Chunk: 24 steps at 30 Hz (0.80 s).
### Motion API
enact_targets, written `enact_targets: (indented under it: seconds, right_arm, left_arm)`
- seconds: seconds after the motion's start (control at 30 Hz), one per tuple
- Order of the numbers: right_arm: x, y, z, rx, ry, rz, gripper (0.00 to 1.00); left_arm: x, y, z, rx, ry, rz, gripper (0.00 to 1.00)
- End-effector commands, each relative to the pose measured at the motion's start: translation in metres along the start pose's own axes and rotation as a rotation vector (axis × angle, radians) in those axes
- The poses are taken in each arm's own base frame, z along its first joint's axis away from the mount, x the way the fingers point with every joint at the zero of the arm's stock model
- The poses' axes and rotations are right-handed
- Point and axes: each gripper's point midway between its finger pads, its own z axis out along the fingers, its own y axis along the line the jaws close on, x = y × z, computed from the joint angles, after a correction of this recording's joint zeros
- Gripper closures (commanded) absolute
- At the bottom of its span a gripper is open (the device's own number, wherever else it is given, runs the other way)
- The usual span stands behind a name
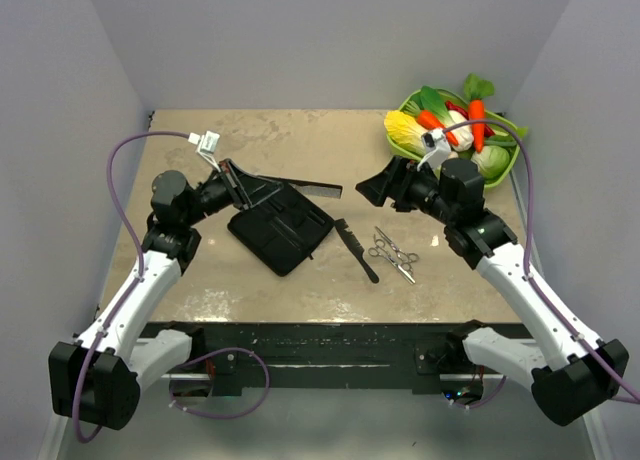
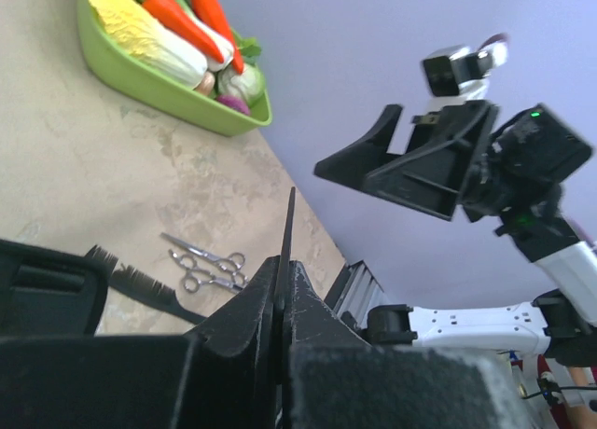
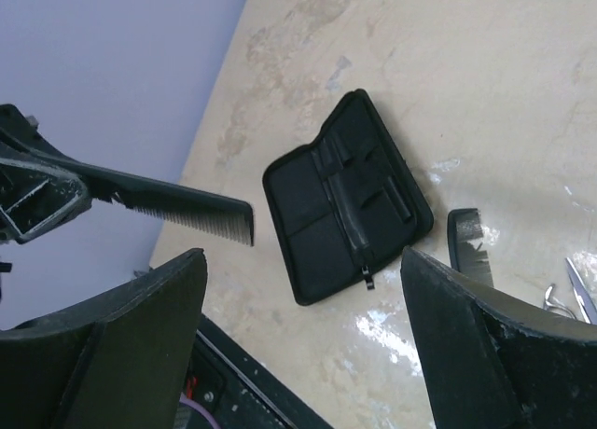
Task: Sort the hair-cutting tools
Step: Pick up the comb at the center of the board.
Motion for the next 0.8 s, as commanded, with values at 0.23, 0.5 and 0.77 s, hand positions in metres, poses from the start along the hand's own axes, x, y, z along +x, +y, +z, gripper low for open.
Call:
enact_targets:
  seconds: [0.23, 0.5, 0.77]
  right_arm:
    - [-0.033, 0.042, -0.011, -0.507, -0.143, 0.199, 0.14]
    - [-0.025, 0.044, 0.001, -0.631, -0.12, 0.217, 0.21]
    - [-0.036, 0.058, 0.002, -0.729, -0.123, 0.18, 0.3]
  left_arm:
    - [-0.032, -0.022, 0.018, 0.181, -0.087, -0.04, 1.0]
    - [-0.033, -0.022, 0.019, 0.23, -0.109, -0.09, 1.0]
    - [-0.03, -0.017, 0.022, 0.222, -0.097, -0.103, 1.0]
